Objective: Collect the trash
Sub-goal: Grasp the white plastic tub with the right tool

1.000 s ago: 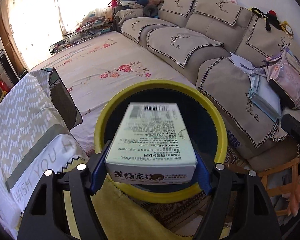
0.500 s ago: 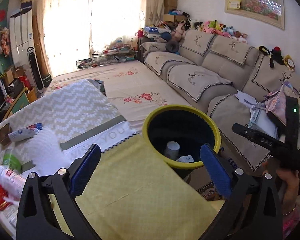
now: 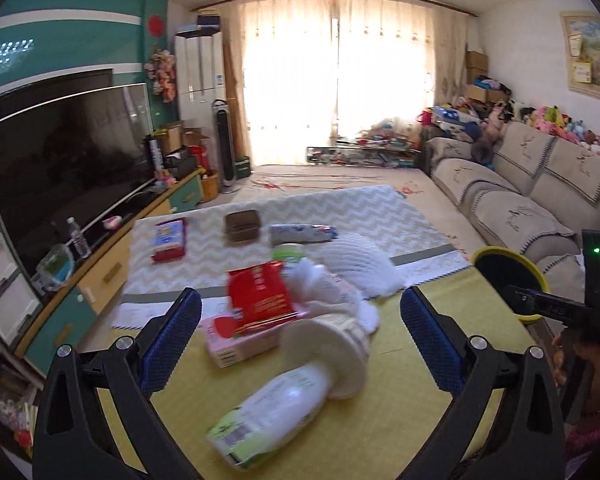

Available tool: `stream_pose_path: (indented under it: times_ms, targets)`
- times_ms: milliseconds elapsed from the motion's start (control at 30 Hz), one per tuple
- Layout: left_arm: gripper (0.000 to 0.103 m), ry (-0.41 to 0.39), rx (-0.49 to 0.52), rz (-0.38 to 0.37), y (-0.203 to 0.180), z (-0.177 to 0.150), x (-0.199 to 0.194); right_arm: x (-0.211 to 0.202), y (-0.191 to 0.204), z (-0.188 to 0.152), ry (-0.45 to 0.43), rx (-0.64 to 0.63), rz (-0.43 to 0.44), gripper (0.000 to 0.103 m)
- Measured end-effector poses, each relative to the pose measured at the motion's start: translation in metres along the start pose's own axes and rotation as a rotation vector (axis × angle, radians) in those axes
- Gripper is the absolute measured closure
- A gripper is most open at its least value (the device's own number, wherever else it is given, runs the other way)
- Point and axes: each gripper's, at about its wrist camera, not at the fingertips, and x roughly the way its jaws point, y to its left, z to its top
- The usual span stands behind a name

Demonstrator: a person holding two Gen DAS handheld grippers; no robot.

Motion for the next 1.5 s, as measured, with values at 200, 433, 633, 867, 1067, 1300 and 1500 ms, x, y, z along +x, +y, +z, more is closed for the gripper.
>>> stream_pose_path:
  times_ms: [200,433,633,867,1067,1300,1500]
  targets:
    - [0.005,0.023,-0.091,0.106,0.061,-0.023,-0.012,0.016,0.076,-0.011,0.082,-0.137,0.205,0.024]
    - [0.005,0.017,-0.101,0.103,0.066,-0.022,-0.016,0.030,0.152,-0.020,0.148,-0.289,0.387,0.025]
    - [0.005,0.042,-0.100,0.104,0.058,-0.023,-0.007,0.054,0.184,-0.026,0.210,-0.347,0.439,0.028]
    - [0.005,0.058,-0.114,0.101,0.062,-0.026,0.001,0.069,0.190,-0.023,0.241,-0.349,0.459,0.035]
    - [0.005,0.079,-0.119,0.095,0.061,-0.031,0.011,0.083,0.200,-0.021,0.263,-0.372,0.461,0.036]
    - [0.005,0.094,-0.119,0.087,0.058,-0.034,0.016,0.087,0.204,-0.022,0.269,-0.382,0.458,0.049]
    - [0.005,0.106,-0.120,0.079,0.055,-0.036,0.022,0.074,0.199,-0.019,0.216,-0.376,0.433,0.052]
